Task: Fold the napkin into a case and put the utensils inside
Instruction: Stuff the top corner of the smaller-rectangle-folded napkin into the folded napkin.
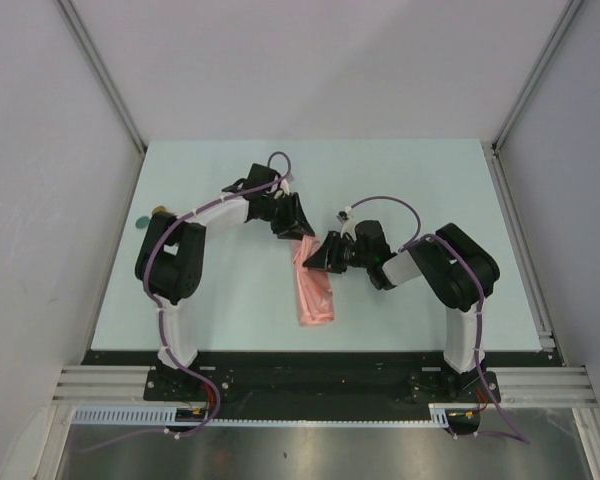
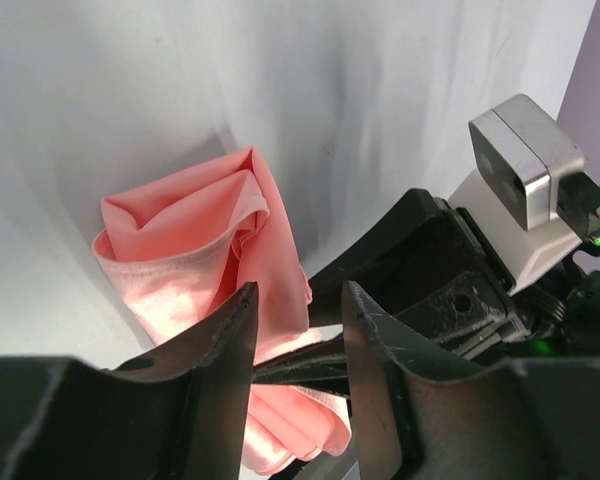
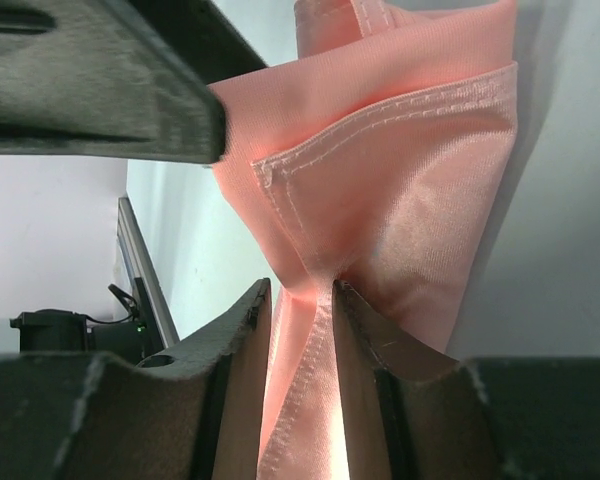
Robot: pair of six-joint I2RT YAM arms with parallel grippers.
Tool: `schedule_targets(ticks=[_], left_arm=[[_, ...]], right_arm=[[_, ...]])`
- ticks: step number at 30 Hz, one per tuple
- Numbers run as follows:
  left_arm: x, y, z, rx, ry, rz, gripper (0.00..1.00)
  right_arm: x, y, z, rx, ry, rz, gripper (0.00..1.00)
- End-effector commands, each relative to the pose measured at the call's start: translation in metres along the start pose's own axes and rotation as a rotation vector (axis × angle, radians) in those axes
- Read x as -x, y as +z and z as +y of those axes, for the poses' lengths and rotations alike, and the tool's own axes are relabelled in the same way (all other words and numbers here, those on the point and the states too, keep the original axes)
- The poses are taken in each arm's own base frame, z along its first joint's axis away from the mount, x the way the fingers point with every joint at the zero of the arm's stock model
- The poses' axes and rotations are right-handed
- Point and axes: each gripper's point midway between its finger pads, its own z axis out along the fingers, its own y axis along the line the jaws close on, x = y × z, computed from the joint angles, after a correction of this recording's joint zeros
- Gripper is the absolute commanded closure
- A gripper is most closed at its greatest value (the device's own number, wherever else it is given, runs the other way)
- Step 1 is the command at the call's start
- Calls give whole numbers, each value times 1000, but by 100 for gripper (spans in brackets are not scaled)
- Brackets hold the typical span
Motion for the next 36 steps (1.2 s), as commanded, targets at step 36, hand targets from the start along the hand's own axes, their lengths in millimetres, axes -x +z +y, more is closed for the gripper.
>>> schedule_targets(ticks=[36], left_arm=[[2, 10, -9, -42, 11, 58, 91]], right_arm=[[62, 2, 12, 9, -71, -81, 62]])
